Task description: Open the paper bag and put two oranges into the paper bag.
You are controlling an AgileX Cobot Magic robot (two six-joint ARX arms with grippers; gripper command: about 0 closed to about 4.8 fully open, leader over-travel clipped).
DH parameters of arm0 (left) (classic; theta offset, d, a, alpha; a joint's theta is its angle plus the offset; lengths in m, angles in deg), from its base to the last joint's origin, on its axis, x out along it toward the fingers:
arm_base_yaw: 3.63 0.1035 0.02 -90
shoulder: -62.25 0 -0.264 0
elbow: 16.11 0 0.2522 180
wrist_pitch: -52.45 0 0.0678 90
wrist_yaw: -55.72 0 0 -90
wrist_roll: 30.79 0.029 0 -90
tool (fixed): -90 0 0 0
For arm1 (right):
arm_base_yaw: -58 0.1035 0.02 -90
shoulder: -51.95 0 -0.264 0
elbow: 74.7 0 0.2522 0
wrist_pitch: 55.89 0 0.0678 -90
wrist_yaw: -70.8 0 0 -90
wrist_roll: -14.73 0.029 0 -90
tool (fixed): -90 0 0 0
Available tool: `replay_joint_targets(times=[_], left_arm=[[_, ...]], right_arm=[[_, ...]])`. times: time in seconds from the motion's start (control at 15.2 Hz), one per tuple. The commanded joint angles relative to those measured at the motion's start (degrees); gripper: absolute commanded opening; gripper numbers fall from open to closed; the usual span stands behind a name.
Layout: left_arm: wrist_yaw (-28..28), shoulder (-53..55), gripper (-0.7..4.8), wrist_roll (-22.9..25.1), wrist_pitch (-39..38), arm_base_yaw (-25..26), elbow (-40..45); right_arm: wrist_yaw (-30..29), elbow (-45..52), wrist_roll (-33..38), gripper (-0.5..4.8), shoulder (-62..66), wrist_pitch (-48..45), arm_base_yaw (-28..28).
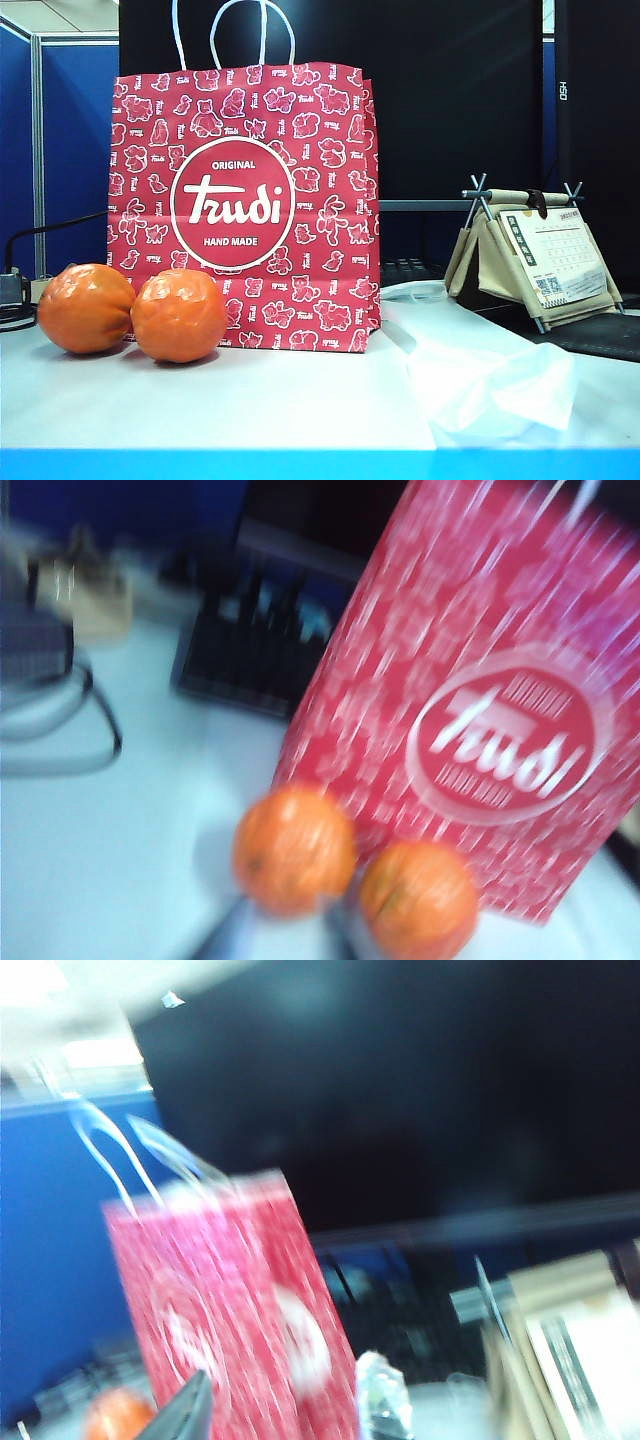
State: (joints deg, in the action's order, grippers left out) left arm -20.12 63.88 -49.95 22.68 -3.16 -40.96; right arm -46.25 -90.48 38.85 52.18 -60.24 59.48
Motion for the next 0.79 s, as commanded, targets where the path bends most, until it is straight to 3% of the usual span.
replay_joint_targets(times=[0.07,0.13,0.26,0.33,0.4,0.59,0.79], left_arm=[[2.8,7.2,1.62,0.0,-2.8,0.0,-6.3],[5.4,13.3,1.92,-0.1,-3.5,0.0,-9.0],[6.6,27.8,3.15,0.0,-3.6,0.0,-12.3],[6.7,32.9,3.25,1.5,-3.5,0.0,-12.8],[8.9,39.4,4.21,2.4,-2.6,0.0,-13.3],[11.1,46.3,4.31,2.2,3.0,-0.6,-13.3],[6.2,50.4,4.31,2.3,10.5,-4.7,-13.3]], right_arm=[[-0.1,-3.7,1.1,2.14,-0.1,-1.7,0.1],[0.0,-5.7,1.0,2.16,-0.1,-1.7,0.1],[0.5,-10.1,0.9,2.32,-0.1,-0.9,0.0],[1.7,-11.7,1.0,2.79,-0.1,-0.4,0.0],[6.5,-15.9,1.0,3.29,0.2,2.6,0.0],[7.4,-21.9,-0.6,3.39,4.6,6.9,0.0],[3.2,-24.8,-0.6,3.47,12.6,7.3,0.0]])
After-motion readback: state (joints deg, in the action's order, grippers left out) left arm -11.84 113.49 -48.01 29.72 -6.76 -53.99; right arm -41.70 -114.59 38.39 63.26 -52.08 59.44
